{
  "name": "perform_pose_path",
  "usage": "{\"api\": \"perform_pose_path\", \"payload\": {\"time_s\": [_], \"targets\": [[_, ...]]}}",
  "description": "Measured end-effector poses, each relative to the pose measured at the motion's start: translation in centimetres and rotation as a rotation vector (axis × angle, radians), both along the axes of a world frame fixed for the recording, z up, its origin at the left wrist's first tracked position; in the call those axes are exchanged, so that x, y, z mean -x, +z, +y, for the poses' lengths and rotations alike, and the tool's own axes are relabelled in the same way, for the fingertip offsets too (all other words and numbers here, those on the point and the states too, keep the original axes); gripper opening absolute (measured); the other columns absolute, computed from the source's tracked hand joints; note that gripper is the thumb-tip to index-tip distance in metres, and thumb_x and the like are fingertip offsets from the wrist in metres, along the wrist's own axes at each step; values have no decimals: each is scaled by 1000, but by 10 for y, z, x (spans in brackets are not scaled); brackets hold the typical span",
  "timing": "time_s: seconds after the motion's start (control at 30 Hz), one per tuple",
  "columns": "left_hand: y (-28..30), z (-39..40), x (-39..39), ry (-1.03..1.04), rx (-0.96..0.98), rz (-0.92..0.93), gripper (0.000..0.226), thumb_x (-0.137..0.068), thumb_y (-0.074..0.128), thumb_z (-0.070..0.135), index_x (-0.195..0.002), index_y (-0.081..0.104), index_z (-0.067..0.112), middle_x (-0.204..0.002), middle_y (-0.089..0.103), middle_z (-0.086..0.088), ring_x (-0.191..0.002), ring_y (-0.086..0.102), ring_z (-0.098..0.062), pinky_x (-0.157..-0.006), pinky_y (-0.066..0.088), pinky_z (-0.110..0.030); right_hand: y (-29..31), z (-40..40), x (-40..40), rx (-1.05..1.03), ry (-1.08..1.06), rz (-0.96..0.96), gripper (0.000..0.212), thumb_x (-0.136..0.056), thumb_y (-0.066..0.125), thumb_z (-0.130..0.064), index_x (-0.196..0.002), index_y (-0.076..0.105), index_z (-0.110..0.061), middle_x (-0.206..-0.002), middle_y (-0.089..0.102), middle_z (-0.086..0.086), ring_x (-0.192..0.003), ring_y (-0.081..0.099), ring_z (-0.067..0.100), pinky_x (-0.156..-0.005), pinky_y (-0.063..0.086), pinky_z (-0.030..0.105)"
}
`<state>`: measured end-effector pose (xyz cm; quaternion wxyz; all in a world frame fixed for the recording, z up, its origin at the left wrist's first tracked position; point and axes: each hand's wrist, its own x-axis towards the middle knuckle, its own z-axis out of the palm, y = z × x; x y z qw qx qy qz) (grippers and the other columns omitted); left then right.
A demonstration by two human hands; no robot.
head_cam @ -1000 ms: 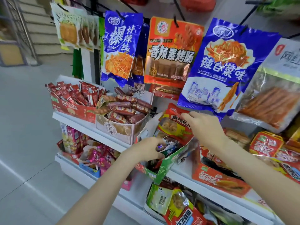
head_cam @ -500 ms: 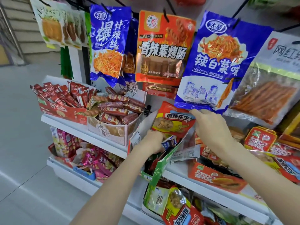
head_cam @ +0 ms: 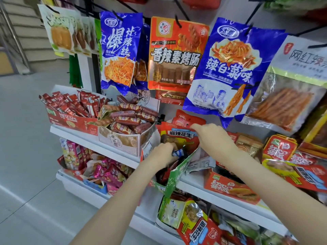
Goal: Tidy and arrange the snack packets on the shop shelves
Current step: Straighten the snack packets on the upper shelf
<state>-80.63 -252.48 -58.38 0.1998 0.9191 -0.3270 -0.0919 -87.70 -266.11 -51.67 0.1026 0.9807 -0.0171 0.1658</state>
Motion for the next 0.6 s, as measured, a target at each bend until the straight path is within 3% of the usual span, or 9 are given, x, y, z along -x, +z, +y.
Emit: {"api": "perform_pose_path", "payload": {"time_s": [0.13,0.2,0.27,0.37,0.47,0.53,0.6], "targets": [[1,5,-7,-134,-77,74,38,-95,45,14,-132,40,7,-123,54,-16,-107,54,-34,-78,43,-36,0,-3,-1,-176,-87,-61,23,-93,41,-7,-114,50,-9,-95,63,21,-88,60,41,-62,34,33],[-1,5,-11,-193,-187,108,31,-92,45,3,-124,41,5,-103,54,-16,-91,52,-29,-62,36,-35,-4,-2,-6,-178,-89,-10,25,-95,39,-11,-119,48,-10,-100,61,21,-91,59,41,-63,36,34],[-5,5,-14,-206,-292,122,24,-88,48,-4,-107,41,8,-83,45,-11,-82,47,-25,-56,31,-32,-11,3,-10,-177,-80,24,24,-96,38,-12,-119,46,-10,-102,59,18,-92,59,40,-65,40,37],[-12,7,-21,-175,-309,88,14,-86,53,0,-87,42,7,-79,45,-10,-79,49,-24,-61,35,-32,-22,9,-14,-150,-119,24,23,-97,37,-10,-118,45,-8,-105,57,15,-94,61,37,-65,42,38],[-13,12,-18,-113,-245,44,26,-87,51,1,-68,37,12,-64,39,-3,-70,47,-23,-56,31,-32,-23,9,-11,-123,-191,21,23,-96,36,-6,-117,45,-6,-103,62,18,-94,62,37,-66,44,38],[-11,16,-13,-60,-183,46,24,-86,47,-2,-68,37,11,-68,43,-8,-68,49,-25,-58,35,-35,-19,9,-8,-100,-217,22,22,-95,37,-4,-115,46,-4,-105,62,19,-96,61,38,-72,47,41],[-7,17,-9,-3,-93,64,17,-86,47,-2,-76,45,12,-82,49,-11,-86,58,-32,-70,44,-37,-12,10,-8,-78,-224,9,22,-93,38,-1,-113,46,-2,-107,61,19,-97,60,38,-74,47,40]]}}
